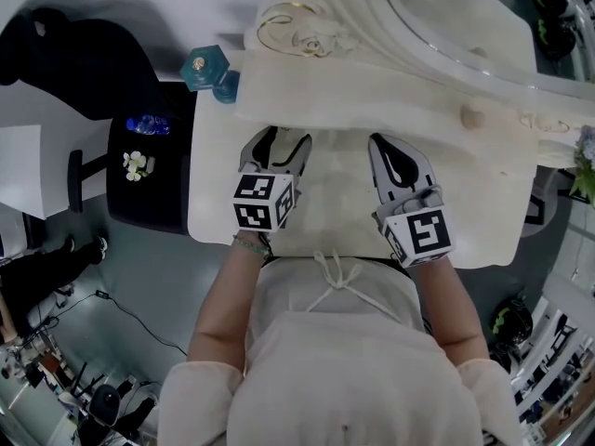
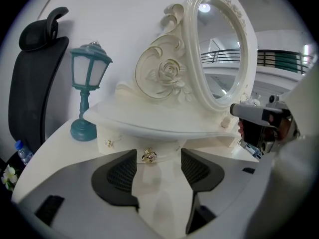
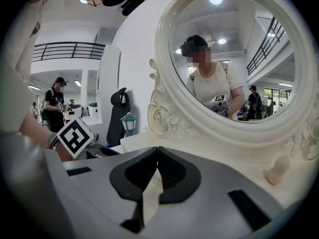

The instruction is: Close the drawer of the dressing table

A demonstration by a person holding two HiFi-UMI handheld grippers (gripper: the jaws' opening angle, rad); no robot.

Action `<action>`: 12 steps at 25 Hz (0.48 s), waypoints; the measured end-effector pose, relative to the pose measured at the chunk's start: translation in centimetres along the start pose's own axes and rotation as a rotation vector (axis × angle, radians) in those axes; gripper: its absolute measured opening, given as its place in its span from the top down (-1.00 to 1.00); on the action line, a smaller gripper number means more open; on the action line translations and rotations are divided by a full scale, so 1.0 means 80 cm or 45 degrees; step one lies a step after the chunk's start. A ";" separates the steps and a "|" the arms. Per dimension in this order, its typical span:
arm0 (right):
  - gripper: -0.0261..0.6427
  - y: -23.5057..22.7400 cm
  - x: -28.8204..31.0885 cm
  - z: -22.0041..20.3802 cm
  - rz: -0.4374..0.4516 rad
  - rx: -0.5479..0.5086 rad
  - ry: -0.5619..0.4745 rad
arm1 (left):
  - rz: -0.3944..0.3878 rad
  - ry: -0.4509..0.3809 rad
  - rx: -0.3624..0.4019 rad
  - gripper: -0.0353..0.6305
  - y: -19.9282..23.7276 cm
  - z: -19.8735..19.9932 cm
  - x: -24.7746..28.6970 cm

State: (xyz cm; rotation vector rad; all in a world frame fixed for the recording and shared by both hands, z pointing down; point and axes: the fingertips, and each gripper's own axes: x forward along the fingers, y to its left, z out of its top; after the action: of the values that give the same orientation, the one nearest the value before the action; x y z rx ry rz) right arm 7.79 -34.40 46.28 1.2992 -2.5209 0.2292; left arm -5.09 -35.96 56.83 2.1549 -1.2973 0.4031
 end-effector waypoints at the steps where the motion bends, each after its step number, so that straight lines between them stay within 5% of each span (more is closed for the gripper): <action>1: 0.90 0.001 -0.002 0.001 -0.002 0.000 -0.005 | -0.006 -0.016 0.007 0.05 -0.003 0.004 -0.006; 12: 0.90 0.006 -0.049 0.022 -0.072 0.015 -0.087 | -0.056 -0.249 0.232 0.03 -0.055 0.076 -0.097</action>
State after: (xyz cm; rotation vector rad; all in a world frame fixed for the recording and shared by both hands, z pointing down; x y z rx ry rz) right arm 9.23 -31.61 43.32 1.4034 -2.5383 0.1904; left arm -5.21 -32.74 46.48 2.4217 -1.3610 0.3091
